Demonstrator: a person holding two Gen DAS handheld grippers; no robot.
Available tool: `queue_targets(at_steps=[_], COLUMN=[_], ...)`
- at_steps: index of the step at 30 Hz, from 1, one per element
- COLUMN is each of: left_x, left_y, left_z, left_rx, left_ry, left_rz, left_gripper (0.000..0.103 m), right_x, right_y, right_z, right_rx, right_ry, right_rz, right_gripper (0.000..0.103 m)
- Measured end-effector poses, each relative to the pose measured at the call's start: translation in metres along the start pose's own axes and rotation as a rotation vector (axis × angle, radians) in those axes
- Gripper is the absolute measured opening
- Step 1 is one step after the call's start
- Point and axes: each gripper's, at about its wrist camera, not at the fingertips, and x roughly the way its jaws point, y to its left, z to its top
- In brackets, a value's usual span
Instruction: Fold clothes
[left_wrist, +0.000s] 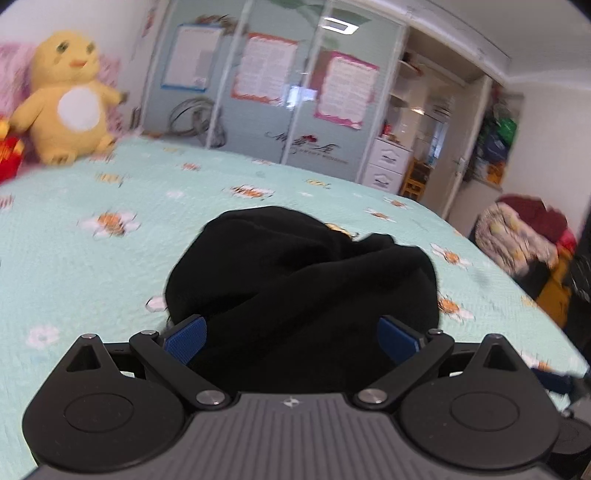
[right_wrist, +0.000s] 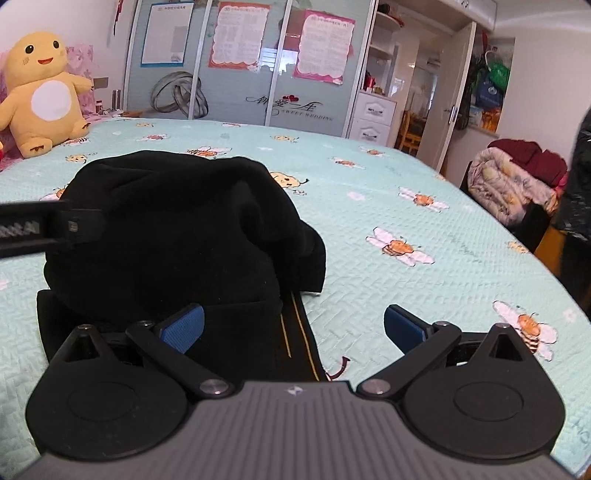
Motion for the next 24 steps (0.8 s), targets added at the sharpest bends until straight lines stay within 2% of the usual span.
queue_targets(at_steps=[2,6,11,14,21,24], left_x=[0.003,0.008,0.017,0.017,0.018,0.025], left_y=[0.024,0.069,0.094,0.096,0.077,0.078], left_z=[0.002,-0.001,-0.005,-0.008,-0.007,-0.011], left_rx=[-0.109,-0.302,-0.398,-0.435,-0.363,-0.377], left_ry=[0.002,-0.02,-0.005,-0.022,-0.06,-0.068], left_rz=[0.019,0.109,0.133,0.104,0.088,0.089], left_gripper=[0.103,0.103,0.103,0.103,0.103,0.103], right_x=[0.006,0.023,0.042,0.047,0.052,0.059], right_y=[-0.004,-0.01,-0.024,-0.033,-0.04,-0.039], right_z=[0.0,0.004,0.016,0.029,0.031,0.034], right_rx=[0.014,0.014,0.078,0.131,0.216,0.218], right_ry=[-0.009,-0.017,-0.043,-0.074,-0.063,-0.039], right_rz=[0.053,0.137,0.178,0.235,0.312,0.336], right_gripper=[0.102,0.102,0.102,0.102,0.102,0.102])
